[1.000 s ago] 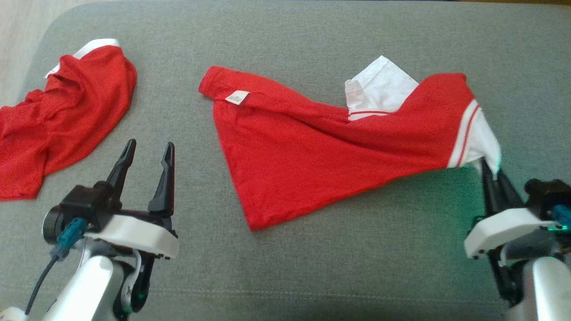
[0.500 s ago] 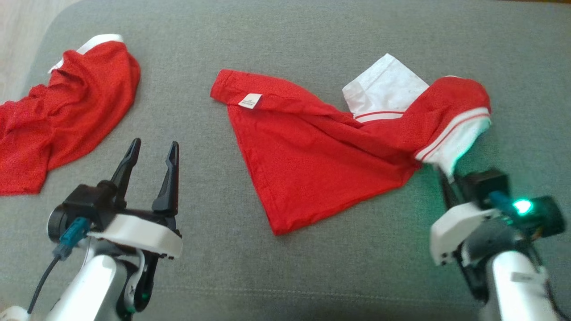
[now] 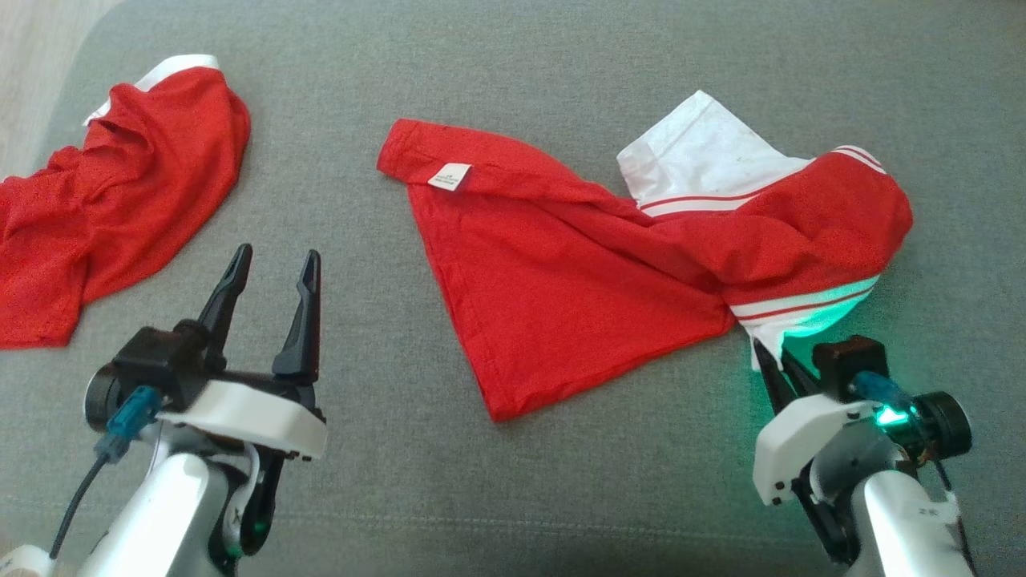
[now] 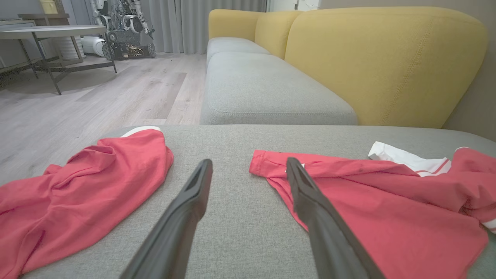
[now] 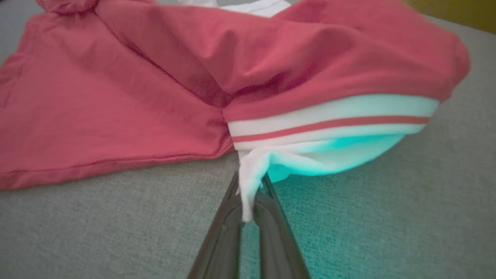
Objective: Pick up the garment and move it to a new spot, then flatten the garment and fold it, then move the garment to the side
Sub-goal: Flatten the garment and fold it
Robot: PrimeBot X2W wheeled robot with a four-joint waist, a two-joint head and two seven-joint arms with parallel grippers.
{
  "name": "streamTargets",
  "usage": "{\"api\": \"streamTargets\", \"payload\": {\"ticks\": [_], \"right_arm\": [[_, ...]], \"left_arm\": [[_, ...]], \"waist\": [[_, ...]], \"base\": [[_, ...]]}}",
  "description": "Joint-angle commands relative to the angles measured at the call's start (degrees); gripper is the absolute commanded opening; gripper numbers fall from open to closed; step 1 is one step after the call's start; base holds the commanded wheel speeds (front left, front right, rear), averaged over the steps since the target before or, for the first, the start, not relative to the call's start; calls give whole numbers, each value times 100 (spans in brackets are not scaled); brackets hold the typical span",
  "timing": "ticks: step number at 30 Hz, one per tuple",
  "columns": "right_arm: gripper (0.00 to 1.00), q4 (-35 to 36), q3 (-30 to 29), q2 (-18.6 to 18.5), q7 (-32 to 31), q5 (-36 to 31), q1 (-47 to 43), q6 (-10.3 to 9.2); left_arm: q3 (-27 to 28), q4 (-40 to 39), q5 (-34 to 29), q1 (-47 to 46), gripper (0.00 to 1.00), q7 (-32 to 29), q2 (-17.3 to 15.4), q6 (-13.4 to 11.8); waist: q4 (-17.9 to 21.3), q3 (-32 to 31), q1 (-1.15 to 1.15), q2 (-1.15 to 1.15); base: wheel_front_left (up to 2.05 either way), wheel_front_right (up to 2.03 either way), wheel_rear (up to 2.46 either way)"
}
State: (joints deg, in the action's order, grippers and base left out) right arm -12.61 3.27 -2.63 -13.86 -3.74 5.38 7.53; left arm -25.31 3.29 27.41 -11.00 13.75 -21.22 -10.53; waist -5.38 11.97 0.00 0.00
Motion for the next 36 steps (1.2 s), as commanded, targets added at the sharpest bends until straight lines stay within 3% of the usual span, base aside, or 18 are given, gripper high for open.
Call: {"api": "streamTargets", "payload": {"ticks": [1,10,20,36], "right_arm": [[100,175,106,-26,140,76,235,-4],[100,679,-18,-25,757,693,-64,-4],[100,1486,-289,-25,969,857,-384,-4],[100,1705,-529,-25,987,1001,-694,-4]], "left_arm": [[237,-152,45,-301,100,58,-142,18],[219,-128,36,-124,100,31,-220,-66],[212,-257,12,195,100,-75,-368,-233],[116,-609,-53,557,100,-344,-558,-452]], "waist": [[8,-13,0,0],[102,-310,0,0],[225,-678,0,0],[248,-933,0,0]], "base": [[0,0,0],[0,0,0],[0,0,0],[0,0,0]]}}
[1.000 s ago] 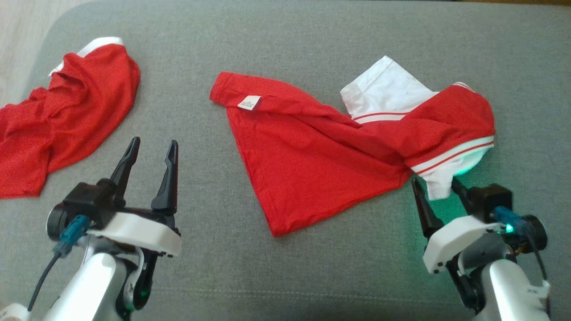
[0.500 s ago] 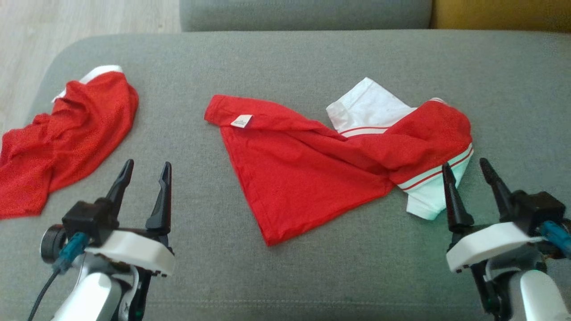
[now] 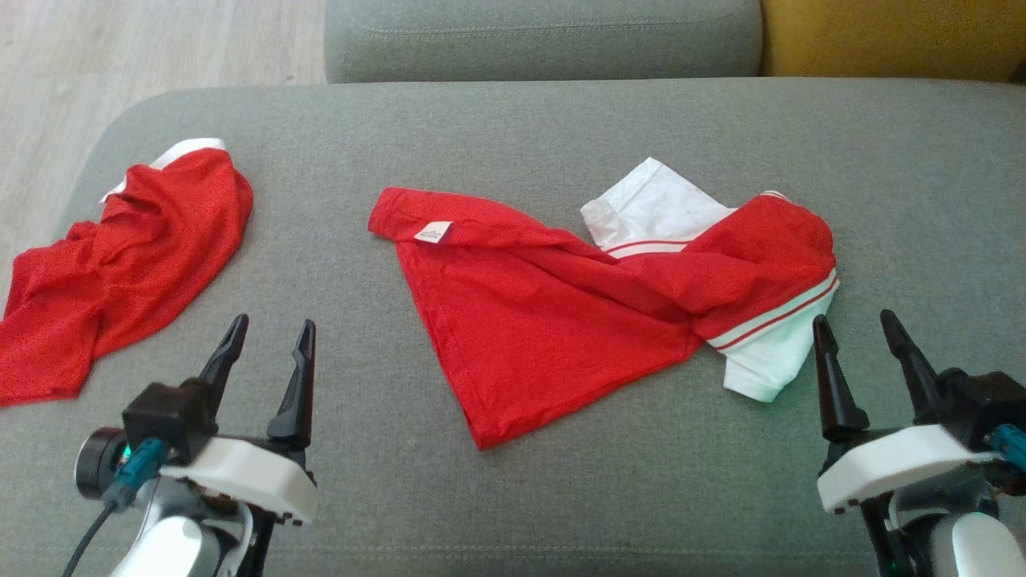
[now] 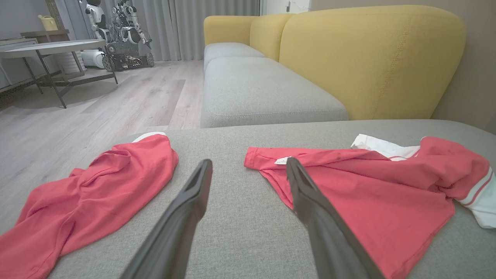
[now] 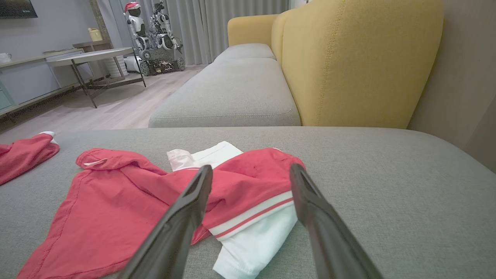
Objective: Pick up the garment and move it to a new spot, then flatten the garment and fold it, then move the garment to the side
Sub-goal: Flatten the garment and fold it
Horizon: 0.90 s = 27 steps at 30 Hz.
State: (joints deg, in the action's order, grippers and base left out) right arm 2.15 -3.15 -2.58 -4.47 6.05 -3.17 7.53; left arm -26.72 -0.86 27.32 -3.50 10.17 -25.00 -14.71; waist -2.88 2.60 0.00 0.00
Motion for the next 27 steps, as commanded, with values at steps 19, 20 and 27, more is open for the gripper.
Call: {"api": "streamTargets", "payload": {"ticks": [19,20,27], "right_arm": [[100,118,106,-30,53,59,236,-4],[100,105,104,-30,54,61,242,-4],[100,-380,-574,-30,-6,-111,528,-4]], "left_arm": [[231,-249,-5,-261,100,4,-214,-57],[228,-244,-2,-269,100,8,-213,-55],[177,-239,-7,-443,100,45,-168,-6]], "waist": [[-31,110,0,0],[-32,115,0,0],[-95,329,0,0]], "base": [[0,0,0],[0,0,0],[0,0,0]]}}
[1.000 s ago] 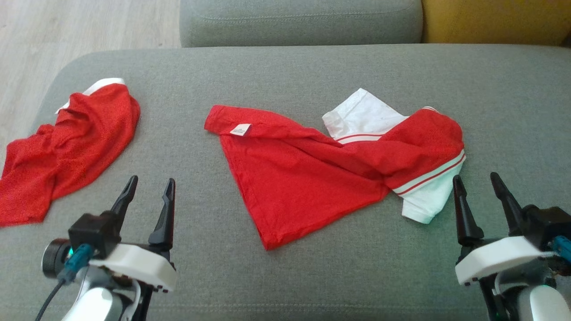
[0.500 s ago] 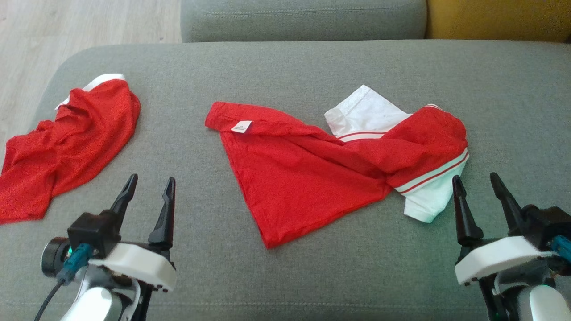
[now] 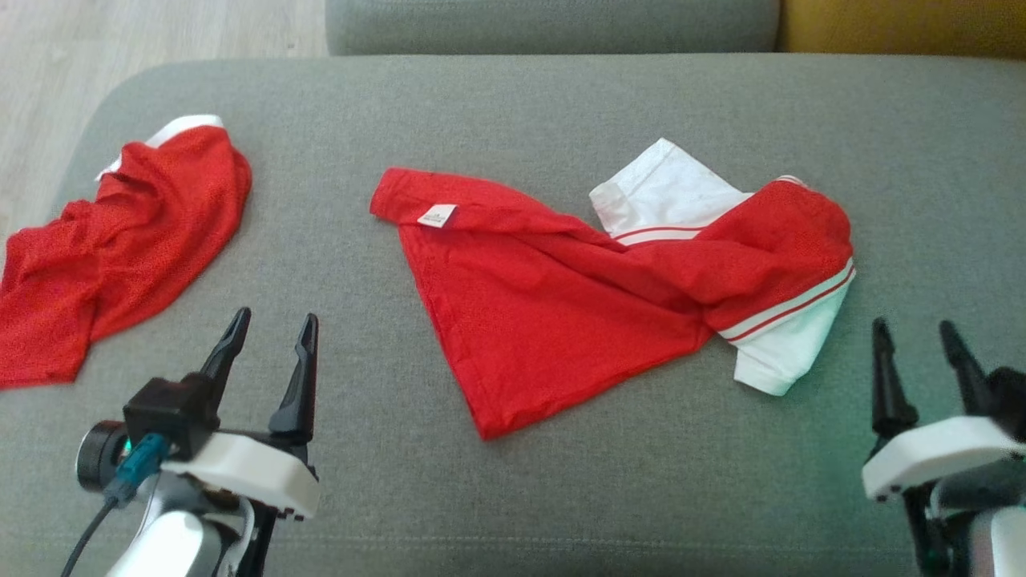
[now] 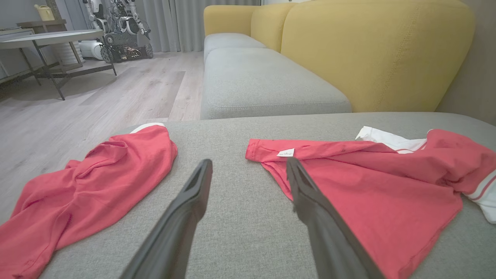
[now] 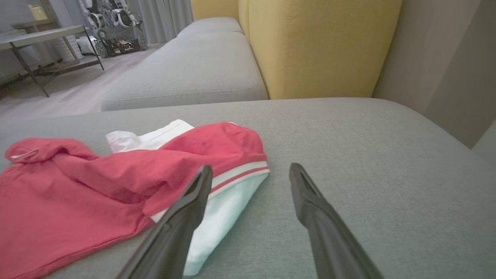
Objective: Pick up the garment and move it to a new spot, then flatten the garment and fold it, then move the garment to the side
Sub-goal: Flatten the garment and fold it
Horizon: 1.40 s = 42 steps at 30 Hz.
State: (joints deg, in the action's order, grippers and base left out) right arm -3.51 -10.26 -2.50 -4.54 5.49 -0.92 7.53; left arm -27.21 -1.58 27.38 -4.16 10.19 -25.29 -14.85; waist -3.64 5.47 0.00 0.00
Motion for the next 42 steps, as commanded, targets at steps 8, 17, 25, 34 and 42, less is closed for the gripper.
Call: {"api": "streamTargets", "payload": {"ticks": [8,17,25,34,42], "right_arm": [[100,-530,93,-38,-193,-197,850,-4],[100,-1122,19,-38,-592,-156,1181,-4],[0,-1207,-69,-38,-787,229,1222,-4],[0,-651,-375,-38,-559,714,810,-4],[0,-273,-333,-38,-543,680,709,-4]], "left_arm": [[188,-102,-23,-668,100,155,-61,129],[162,52,-26,-933,100,287,63,251],[179,195,-22,-1009,100,375,138,304],[208,243,-24,-966,100,412,127,297],[188,265,-18,-966,100,421,117,307]], "waist": [[-144,489,0,0],[-285,834,0,0],[-253,906,0,0],[-71,799,0,0],[-7,693,0,0]], "base": [[0,0,0],[0,0,0],[0,0,0],[0,0,0],[0,0,0]]}}
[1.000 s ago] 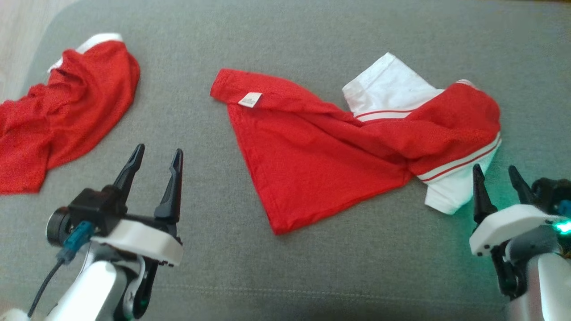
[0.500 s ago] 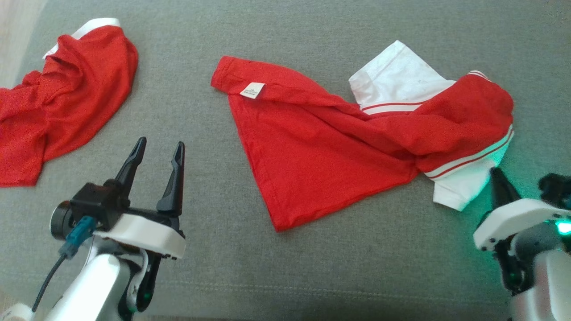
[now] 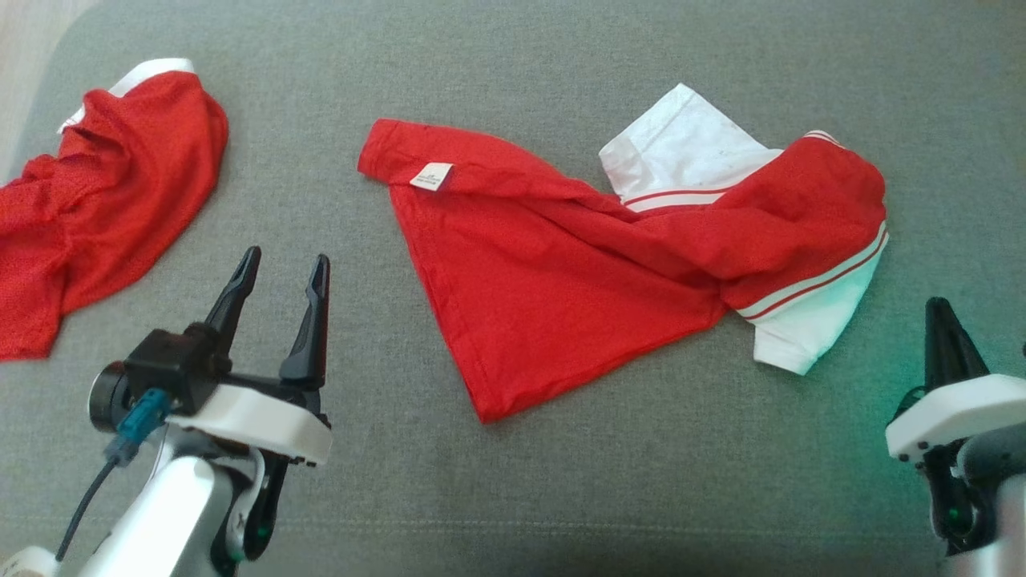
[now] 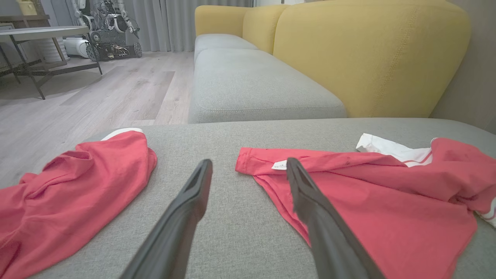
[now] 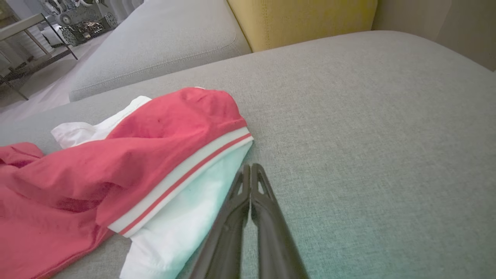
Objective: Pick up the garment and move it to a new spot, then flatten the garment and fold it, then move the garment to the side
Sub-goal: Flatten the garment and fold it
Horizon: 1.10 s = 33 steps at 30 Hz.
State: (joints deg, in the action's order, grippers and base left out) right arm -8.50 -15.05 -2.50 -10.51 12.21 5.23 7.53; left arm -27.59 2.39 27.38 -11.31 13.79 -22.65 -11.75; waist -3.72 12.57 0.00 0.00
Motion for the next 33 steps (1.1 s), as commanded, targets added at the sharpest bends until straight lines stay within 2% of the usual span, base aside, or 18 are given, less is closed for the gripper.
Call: {"api": "streamTargets", "payload": {"ticks": [1,8,9,10,18,33], "right_arm": [[0,266,166,-38,54,-14,82,-4],[0,648,493,-38,173,-105,91,-4],[29,739,572,-38,217,-140,96,-4],[100,850,646,-38,290,-188,104,-4],[100,1513,1116,-38,492,-360,-127,-4],[100,1782,1121,-38,284,-285,-957,-4]], "left_arm": [[222,-130,-16,-244,100,61,-148,-6],[219,-102,20,-172,100,56,-171,-36],[225,-99,27,-148,100,55,-174,-51],[230,-99,34,-122,100,55,-177,-68],[224,-173,60,142,100,-23,-258,-194],[139,-393,76,646,100,-237,-430,-393]], "waist": [[2,-36,0,0],[15,-203,0,0],[19,-234,0,0],[20,-270,0,0],[20,-605,0,0],[10,-1144,0,0]], "base": [[0,0,0],[0,0,0],[0,0,0],[0,0,0],[0,0,0],[0,0,0]]}}
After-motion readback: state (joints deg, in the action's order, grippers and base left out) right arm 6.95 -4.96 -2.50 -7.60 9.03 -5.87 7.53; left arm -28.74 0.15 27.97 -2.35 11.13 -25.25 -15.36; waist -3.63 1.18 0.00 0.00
